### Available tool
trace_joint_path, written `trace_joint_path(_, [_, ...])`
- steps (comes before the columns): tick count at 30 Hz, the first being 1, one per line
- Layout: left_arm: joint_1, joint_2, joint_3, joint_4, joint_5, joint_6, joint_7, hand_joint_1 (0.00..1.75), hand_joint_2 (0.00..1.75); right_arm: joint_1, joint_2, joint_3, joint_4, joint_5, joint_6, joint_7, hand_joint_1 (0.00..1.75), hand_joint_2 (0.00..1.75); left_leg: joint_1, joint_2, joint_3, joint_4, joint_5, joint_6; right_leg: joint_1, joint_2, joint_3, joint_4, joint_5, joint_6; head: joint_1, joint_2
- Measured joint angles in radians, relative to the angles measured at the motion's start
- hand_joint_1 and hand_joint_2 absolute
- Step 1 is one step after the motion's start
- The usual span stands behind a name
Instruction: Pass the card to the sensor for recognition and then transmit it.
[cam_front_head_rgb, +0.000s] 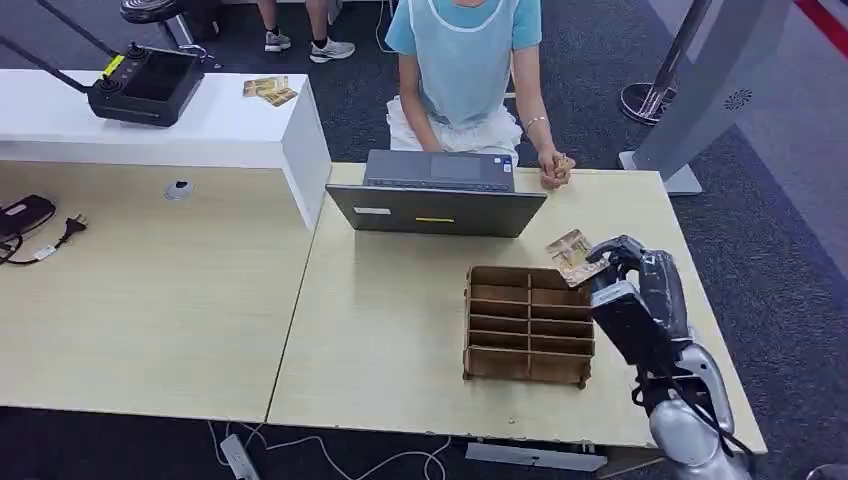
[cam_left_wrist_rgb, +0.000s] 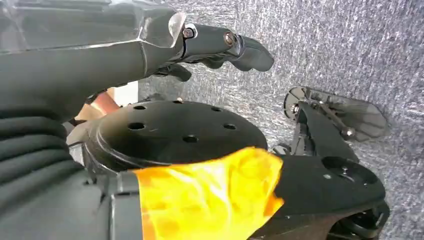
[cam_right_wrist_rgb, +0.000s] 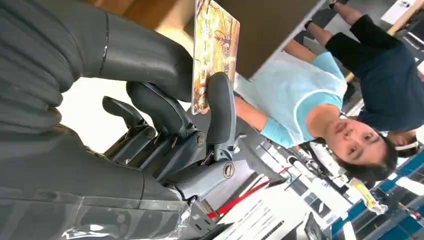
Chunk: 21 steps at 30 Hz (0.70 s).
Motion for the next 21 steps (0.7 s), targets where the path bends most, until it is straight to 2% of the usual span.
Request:
trace_joint_path(6, [0.000,0.001,-0.003,0.000,-0.019,-0.016,0.001,0.00,0.00,-0.114,-0.010,-0.002,0.062,-0.034,0.042,0.020,1.75,1.75,0.000,0.000,0.000,0.000,0.000,0.000,0.000,0.000,0.000,0.000,0.000,0.000,0.000,0.000])
trace_joint_path(21, [0.002,0.004,-0.008,0.000,-0.045,-0.031,0.035,0.00,0.00,-0.316,-0.018,-0.002,0.198,-0.096,0.111,0.062,1.75,1.75,0.000,0.000,0.000,0.000,0.000,0.000,0.000,0.000,0.000,0.000,0.000,0.000,0.000,0.000])
